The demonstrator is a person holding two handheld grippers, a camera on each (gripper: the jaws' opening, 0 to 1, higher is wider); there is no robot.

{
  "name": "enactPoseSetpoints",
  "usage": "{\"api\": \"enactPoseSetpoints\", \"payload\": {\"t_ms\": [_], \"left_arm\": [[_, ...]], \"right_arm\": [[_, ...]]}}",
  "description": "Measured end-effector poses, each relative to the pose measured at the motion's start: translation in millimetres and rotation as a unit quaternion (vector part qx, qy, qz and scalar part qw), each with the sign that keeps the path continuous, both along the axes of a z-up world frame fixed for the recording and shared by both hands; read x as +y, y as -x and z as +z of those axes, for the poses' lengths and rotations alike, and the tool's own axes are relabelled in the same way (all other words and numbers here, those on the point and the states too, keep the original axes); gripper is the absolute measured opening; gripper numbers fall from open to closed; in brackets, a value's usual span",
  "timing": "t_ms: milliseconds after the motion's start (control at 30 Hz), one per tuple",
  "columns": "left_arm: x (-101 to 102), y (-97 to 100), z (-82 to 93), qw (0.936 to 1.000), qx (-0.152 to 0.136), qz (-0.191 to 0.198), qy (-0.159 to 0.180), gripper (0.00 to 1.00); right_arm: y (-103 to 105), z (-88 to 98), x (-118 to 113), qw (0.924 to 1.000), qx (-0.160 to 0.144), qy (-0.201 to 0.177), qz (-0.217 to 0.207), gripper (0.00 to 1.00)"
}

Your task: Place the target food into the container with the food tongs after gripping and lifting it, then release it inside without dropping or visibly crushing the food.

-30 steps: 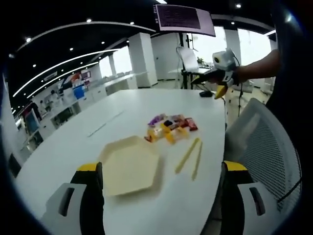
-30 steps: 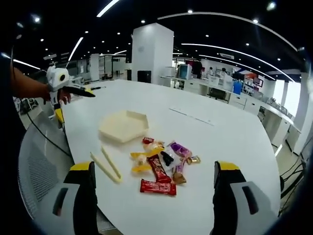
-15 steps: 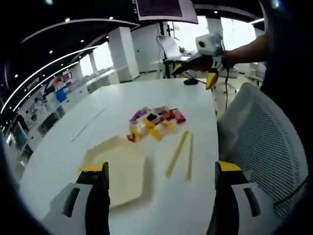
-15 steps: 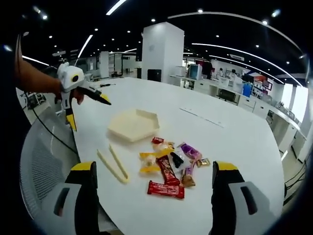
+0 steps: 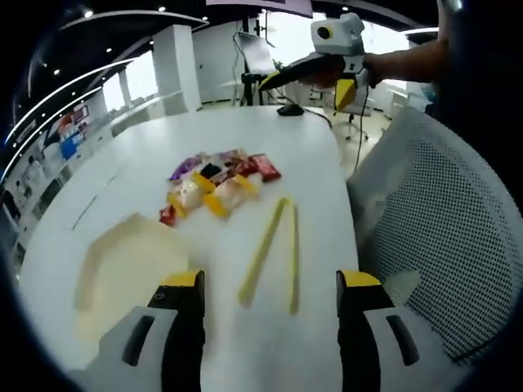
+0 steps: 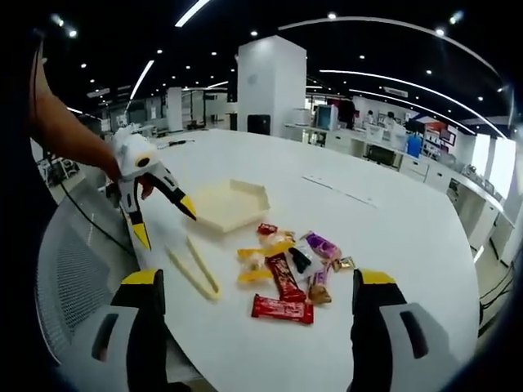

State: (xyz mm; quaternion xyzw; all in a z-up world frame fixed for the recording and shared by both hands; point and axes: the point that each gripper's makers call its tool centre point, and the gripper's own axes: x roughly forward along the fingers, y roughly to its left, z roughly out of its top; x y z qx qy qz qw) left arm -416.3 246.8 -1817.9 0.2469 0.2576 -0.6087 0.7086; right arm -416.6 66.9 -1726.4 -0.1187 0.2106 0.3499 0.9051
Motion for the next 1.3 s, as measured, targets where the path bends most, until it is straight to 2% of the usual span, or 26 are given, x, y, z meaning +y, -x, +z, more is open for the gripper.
{"api": "enactPoseSetpoints", "payload": {"t_ms": [100,267,400,500,633,700,833,1000,1133,1300], "left_arm": [[-4,4.5,-15.1,0.9995,0.003,-0.02,-0.025,0.57],[-3,3.3,-27.3,0.9984,-0.001,-0.028,-0.048,0.47],[-2,1.3,-32.9,0.9983,0.005,-0.025,-0.052,0.41],[0,-5.5,-33.4,0.9985,0.003,-0.013,-0.053,0.35],[0,-3.0,-35.9,0.9982,0.002,-0.019,-0.057,0.36],[0,-5.2,-37.0,0.9978,-0.008,-0.021,-0.062,0.33],[-1,-6.7,-36.7,0.9982,-0.003,-0.016,-0.058,0.3],[0,-12.9,-36.2,0.9982,-0.013,-0.002,-0.058,0.16],[-1,-13.0,-37.1,0.9968,-0.024,-0.017,-0.075,0.05],[0,-14.4,-36.1,0.9972,-0.024,-0.009,-0.071,0.01]], "right_arm": [[3,-0.5,-5,1.0,0.001,0.005,0.002,0.93],[1,-0.3,-9,1.0,0.006,0.0,-0.006,0.92],[0,-1.4,-6,1.0,0.009,0.001,-0.001,0.91],[-1,-3.2,-3,0.9999,0.011,0.001,0.004,0.91],[-1,-5.7,0,0.9999,0.014,-0.001,0.007,0.9],[-1,-9.2,1,0.9998,0.017,-0.001,0.008,0.9],[0,-11.4,3,0.9997,0.021,-0.002,0.011,0.9],[1,-15.1,5,0.9996,0.024,-0.002,0.012,0.89],[1,-15.5,7,0.9996,0.025,-0.003,0.013,0.89],[2,-16.8,6,0.9996,0.026,-0.003,0.011,0.89]]}}
